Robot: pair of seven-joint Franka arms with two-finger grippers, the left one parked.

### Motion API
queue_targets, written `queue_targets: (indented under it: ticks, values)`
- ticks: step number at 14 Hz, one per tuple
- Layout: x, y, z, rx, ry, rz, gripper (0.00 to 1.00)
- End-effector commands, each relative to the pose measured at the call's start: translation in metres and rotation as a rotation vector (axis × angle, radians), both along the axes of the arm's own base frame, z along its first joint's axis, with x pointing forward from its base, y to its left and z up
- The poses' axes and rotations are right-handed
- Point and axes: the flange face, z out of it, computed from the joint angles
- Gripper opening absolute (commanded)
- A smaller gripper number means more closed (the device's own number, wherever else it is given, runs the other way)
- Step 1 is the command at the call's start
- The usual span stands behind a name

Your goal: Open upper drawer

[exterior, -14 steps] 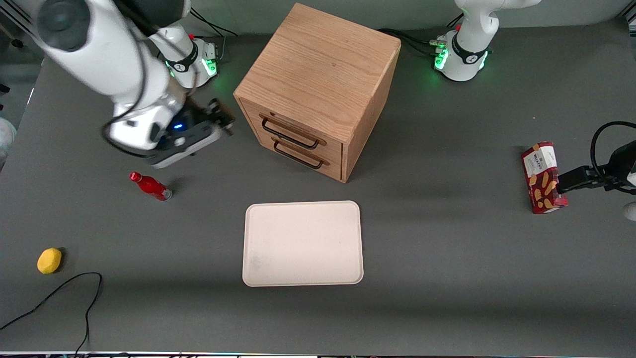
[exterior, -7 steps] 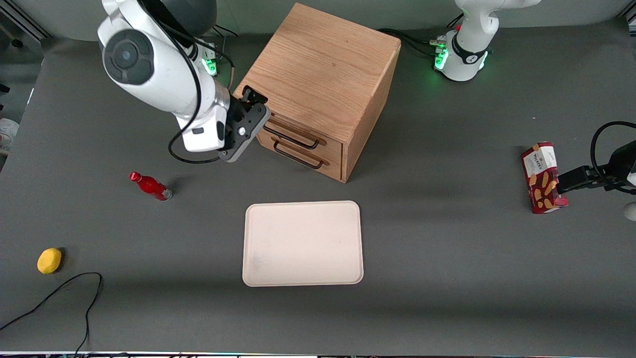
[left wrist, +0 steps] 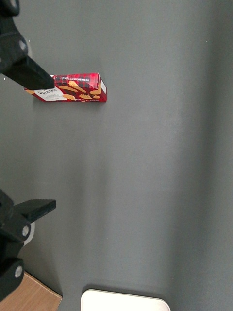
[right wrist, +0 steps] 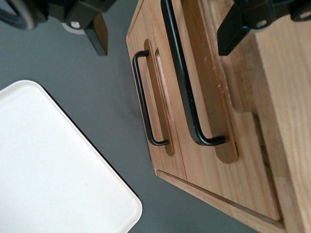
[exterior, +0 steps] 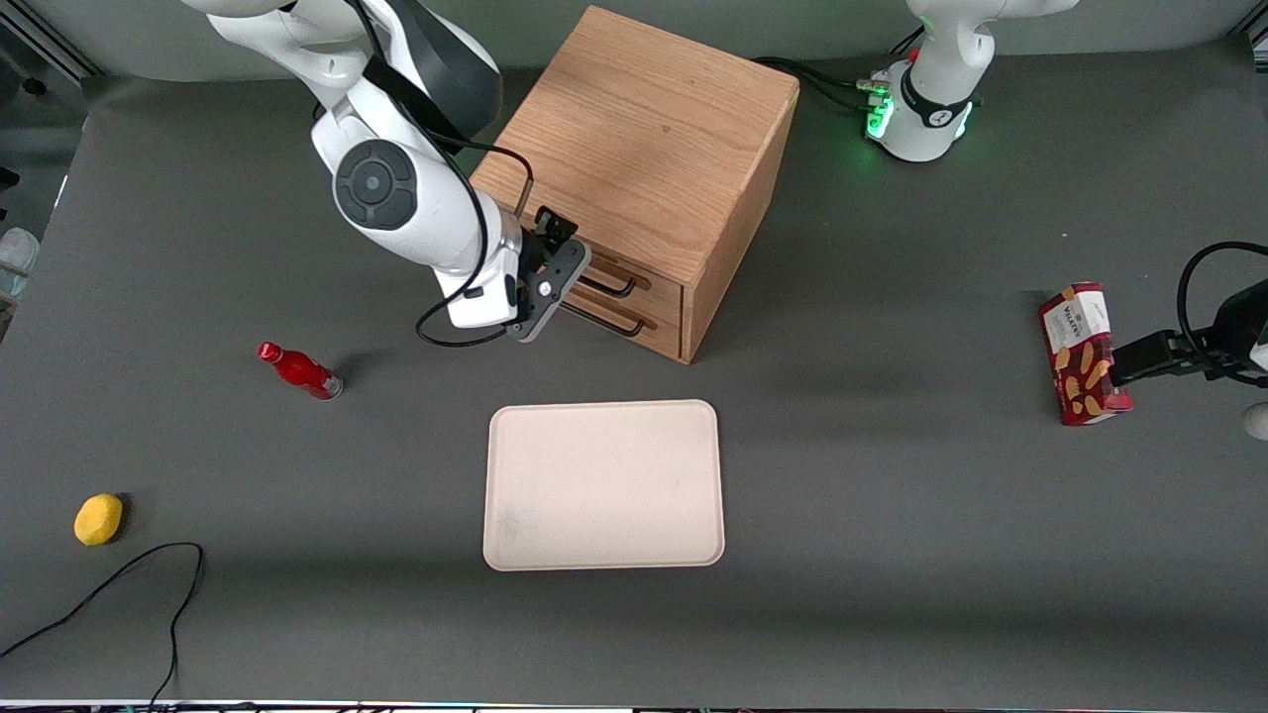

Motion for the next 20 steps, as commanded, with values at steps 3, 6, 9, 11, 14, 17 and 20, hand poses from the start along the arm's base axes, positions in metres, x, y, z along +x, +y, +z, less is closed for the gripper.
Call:
queue_targets:
  ticks: [3, 6, 9, 11, 14, 17, 20]
  values:
    - [-0.006, 0.0, -0.014, 0.012, -0.043, 0.01, 1.0]
    - [-0.005, 0.0, -0.024, -0.004, -0.064, 0.023, 1.0]
    - [-0.008, 0.003, -0.035, 0.005, -0.084, 0.019, 1.0]
    - [-0.006, 0.001, -0.044, -0.01, -0.103, 0.03, 1.0]
    - [-0.001, -0.002, -0.047, -0.023, -0.127, 0.04, 1.0]
    - [0.015, -0.018, -0.05, -0.018, -0.141, 0.058, 1.0]
    - [0.046, -0.048, -0.043, -0.006, -0.174, 0.053, 1.0]
